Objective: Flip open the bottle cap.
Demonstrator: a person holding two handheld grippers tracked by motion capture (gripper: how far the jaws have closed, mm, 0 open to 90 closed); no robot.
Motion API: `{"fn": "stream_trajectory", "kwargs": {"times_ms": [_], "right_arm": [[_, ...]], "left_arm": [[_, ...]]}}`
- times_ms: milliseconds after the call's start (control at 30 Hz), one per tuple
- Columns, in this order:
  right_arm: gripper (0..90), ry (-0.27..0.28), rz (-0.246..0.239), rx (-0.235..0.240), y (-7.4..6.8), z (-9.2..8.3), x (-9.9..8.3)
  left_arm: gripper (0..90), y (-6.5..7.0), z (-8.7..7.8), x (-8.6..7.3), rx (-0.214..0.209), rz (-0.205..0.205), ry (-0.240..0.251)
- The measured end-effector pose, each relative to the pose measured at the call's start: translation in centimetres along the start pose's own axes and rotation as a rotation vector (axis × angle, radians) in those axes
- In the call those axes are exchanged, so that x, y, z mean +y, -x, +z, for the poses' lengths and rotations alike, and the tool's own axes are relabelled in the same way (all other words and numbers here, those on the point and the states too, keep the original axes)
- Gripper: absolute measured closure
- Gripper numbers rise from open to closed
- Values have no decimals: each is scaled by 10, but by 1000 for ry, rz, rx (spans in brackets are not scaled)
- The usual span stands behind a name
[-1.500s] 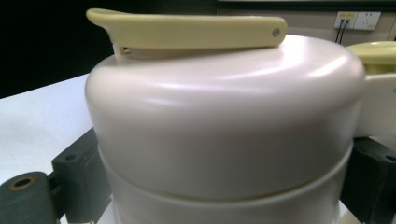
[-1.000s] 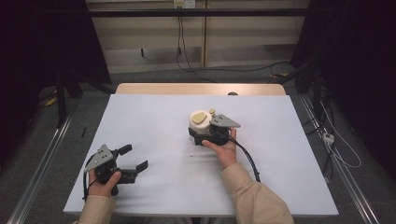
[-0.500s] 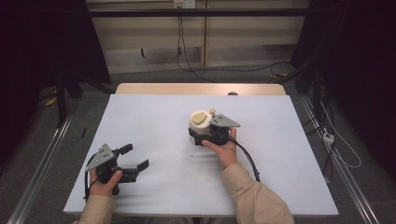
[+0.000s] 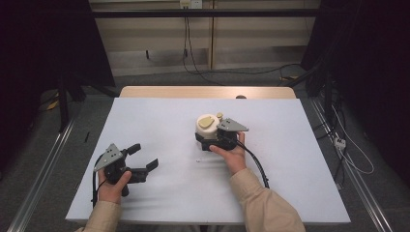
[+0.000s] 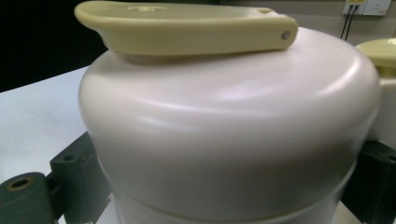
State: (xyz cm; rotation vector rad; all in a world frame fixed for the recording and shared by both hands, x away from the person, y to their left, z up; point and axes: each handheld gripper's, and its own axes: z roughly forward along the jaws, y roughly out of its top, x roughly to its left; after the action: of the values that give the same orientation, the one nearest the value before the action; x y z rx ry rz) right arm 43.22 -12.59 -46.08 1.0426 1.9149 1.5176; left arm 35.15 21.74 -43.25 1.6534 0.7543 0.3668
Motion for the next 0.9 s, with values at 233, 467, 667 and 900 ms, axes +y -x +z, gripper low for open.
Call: {"fn": "stream_trajectory", "kwargs": {"times_ms": [233, 467, 667, 900], "right_arm": [[64, -2, 0, 0, 0, 0, 0], [64, -1, 0, 0, 0, 0, 0], [64, -3, -1, -1, 0, 0, 0], [64, -8, -2, 1, 0, 0, 1]], "left_arm": [[32, 5, 13, 6, -4, -3, -10], [35, 8, 26, 14, 1, -9, -8], [97, 9, 35, 19, -15, -9, -13], [154, 11, 48, 24, -22, -15, -32]]}}
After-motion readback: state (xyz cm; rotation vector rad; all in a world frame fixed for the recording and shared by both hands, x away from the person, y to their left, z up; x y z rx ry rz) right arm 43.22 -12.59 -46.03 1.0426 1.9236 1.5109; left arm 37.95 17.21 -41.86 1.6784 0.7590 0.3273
